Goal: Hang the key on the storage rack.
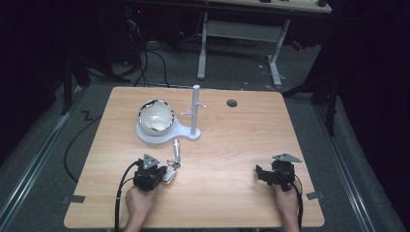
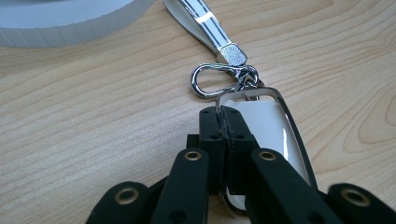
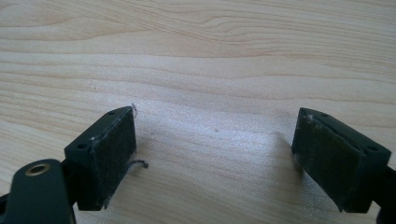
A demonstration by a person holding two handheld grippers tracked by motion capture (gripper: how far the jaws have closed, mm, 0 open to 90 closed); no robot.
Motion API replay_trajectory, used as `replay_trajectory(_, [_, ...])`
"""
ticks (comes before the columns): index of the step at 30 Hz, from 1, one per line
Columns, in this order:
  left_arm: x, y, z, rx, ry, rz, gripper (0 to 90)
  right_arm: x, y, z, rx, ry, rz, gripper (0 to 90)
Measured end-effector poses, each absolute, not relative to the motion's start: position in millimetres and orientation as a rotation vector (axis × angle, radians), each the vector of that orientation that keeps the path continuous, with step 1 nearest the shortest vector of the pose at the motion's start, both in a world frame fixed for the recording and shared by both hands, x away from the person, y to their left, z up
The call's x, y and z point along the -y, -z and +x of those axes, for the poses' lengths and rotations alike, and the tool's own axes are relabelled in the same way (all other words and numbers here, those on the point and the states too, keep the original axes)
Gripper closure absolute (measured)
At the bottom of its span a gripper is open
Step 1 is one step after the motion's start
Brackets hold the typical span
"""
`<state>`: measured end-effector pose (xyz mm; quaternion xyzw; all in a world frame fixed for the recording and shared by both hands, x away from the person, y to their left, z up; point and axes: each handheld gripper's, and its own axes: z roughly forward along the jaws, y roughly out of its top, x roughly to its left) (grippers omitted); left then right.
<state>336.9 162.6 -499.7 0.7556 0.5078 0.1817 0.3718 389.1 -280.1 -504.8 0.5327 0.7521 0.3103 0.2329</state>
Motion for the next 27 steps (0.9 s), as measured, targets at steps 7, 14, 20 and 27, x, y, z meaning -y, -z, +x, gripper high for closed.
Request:
replay_trajectory(7, [-160,498,335,-1.281,-0.495,1.954,89.4,280,505,389,-2.067,-0.852,1.461,13.9])
replay_trajectory(14, [-161,476,334,-1.215,-0.530,1.930,89.6,280,505,389,-2.067,-0.852,1.460,13.9])
replay_trajectory(20, [-167,453,337,-1.170,-0.522,1.886,89.6,280,505,389,-2.067,-0.852,1.460,13.9])
replay_trajectory(27, [-171,430,346,-1.115,-0.507,1.853,89.6,280,505,389,-2.066,-0.852,1.466,13.9])
